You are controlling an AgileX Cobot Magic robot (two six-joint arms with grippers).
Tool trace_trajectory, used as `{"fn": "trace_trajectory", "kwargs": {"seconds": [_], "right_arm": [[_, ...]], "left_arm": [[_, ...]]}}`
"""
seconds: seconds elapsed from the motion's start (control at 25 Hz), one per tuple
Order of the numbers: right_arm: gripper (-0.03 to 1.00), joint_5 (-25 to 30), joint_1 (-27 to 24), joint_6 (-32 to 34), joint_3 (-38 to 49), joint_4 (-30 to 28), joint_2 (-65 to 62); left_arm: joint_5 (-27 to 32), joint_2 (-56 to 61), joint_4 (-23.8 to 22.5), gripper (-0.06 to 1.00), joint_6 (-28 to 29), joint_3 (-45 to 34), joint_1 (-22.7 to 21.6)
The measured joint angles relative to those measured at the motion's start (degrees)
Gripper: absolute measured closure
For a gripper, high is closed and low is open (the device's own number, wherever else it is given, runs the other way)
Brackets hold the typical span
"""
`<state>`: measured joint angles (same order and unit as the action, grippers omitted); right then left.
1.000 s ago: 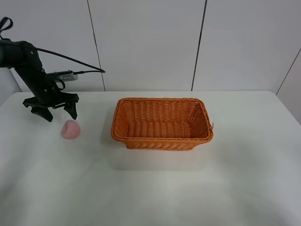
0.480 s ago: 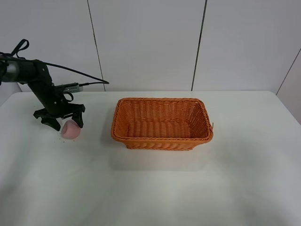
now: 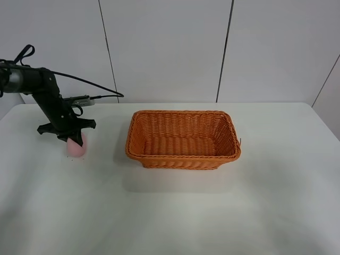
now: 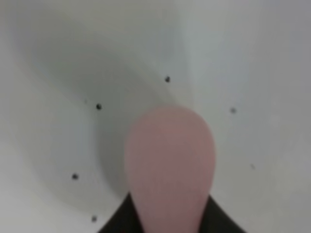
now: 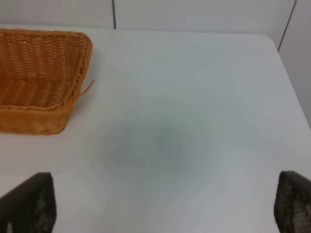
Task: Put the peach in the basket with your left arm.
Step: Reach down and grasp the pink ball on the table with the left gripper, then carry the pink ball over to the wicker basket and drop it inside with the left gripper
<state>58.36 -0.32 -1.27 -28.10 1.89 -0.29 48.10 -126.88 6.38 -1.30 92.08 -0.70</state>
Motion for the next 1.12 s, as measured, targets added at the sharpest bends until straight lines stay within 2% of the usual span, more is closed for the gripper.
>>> {"fn": "trace_trajectory", "kwargs": {"seconds": [0.24, 0.4, 0.48, 0.72, 0.92, 1.12], "right_arm": [[0.27, 0.00, 0.00, 0.00, 0.00, 0.00, 0.00], [0.27, 0.00, 0.00, 0.00, 0.00, 0.00, 0.00], [0.27, 0.00, 0.00, 0.00, 0.00, 0.00, 0.00], [0.27, 0.00, 0.00, 0.00, 0.00, 0.00, 0.00], [0.27, 0.00, 0.00, 0.00, 0.00, 0.00, 0.00], [0.27, 0.00, 0.00, 0.00, 0.00, 0.00, 0.00]], "left_arm": [[10.18, 5.46, -1.76, 0.86, 0.63, 6.44, 0.25], [16.53, 7.69, -2.13, 0.86, 1.30, 12.64, 3.34], [18.69, 7.69, -2.05, 0.86, 1.30, 15.62, 6.49], [18.81, 6.13, -1.83, 0.86, 2.58, 23.26, 18.41], [18.70, -1.08, -1.47, 0.86, 2.90, 31.82, 28.75], [17.20, -9.32, -1.28, 0.86, 2.95, 38.34, 33.97]]}}
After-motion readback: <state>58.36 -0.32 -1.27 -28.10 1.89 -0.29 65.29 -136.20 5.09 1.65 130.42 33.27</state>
